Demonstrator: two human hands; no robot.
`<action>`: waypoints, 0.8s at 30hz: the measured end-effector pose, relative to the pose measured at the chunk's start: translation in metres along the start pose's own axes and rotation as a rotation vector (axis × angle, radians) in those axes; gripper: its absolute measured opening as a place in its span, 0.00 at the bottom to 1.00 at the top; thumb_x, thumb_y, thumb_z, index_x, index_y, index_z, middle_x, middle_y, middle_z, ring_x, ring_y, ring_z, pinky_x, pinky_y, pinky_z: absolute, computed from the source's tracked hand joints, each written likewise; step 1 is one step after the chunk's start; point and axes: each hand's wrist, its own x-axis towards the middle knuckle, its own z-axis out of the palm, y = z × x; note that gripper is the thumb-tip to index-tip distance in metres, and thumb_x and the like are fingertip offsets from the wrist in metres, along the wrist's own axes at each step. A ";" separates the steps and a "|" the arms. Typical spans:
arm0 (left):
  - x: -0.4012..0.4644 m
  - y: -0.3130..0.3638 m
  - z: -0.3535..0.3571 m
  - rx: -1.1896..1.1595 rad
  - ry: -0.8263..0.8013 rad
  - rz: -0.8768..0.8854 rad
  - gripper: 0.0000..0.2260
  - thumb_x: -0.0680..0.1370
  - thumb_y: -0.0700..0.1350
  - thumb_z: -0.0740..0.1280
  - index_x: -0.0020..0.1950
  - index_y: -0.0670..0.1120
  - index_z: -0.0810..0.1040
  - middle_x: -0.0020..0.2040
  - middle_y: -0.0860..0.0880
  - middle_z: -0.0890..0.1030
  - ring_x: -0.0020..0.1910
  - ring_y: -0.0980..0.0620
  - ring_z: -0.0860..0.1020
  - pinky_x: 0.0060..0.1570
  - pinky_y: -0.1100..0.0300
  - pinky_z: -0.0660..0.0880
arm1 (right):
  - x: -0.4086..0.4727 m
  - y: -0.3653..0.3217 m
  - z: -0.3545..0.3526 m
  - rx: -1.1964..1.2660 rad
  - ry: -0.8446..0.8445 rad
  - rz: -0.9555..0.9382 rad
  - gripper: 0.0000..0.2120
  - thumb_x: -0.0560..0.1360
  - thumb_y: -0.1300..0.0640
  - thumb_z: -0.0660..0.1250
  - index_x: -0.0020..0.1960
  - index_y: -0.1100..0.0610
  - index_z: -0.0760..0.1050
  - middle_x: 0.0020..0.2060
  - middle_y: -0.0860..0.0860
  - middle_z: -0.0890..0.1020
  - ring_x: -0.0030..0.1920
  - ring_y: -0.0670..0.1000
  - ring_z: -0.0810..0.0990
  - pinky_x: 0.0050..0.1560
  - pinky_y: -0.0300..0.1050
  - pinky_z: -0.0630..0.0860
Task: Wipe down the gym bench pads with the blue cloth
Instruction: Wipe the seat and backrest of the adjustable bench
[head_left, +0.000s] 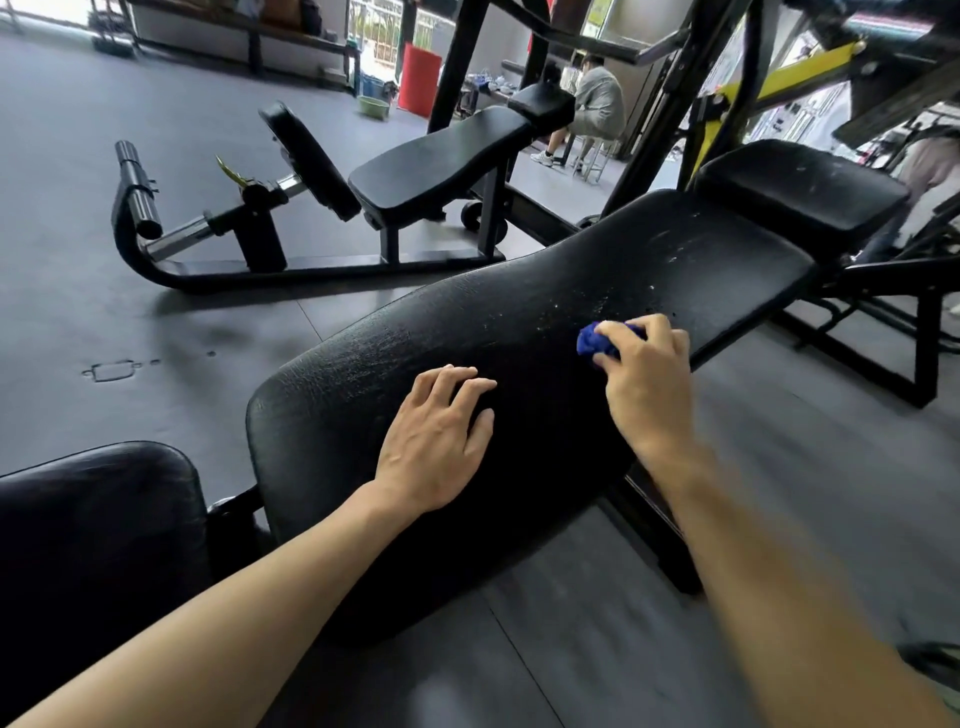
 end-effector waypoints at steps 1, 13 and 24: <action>0.000 0.001 0.000 0.003 -0.005 -0.002 0.22 0.82 0.58 0.54 0.71 0.52 0.74 0.70 0.52 0.72 0.73 0.48 0.65 0.75 0.53 0.63 | 0.015 -0.001 0.004 -0.011 -0.016 0.031 0.12 0.77 0.59 0.72 0.60 0.53 0.81 0.57 0.53 0.74 0.57 0.58 0.70 0.59 0.47 0.72; 0.003 0.000 -0.004 -0.026 -0.013 -0.010 0.21 0.81 0.58 0.56 0.70 0.53 0.76 0.69 0.54 0.73 0.72 0.49 0.66 0.72 0.56 0.66 | -0.051 -0.016 -0.019 -0.029 -0.060 -0.160 0.13 0.72 0.61 0.75 0.55 0.52 0.81 0.52 0.53 0.74 0.52 0.55 0.70 0.45 0.47 0.76; 0.022 -0.076 -0.018 0.115 -0.066 -0.185 0.35 0.79 0.65 0.46 0.78 0.46 0.67 0.74 0.47 0.67 0.75 0.47 0.62 0.79 0.52 0.56 | -0.018 -0.100 0.057 -0.019 -0.010 -0.104 0.12 0.73 0.56 0.74 0.56 0.55 0.80 0.50 0.56 0.74 0.50 0.57 0.71 0.50 0.47 0.76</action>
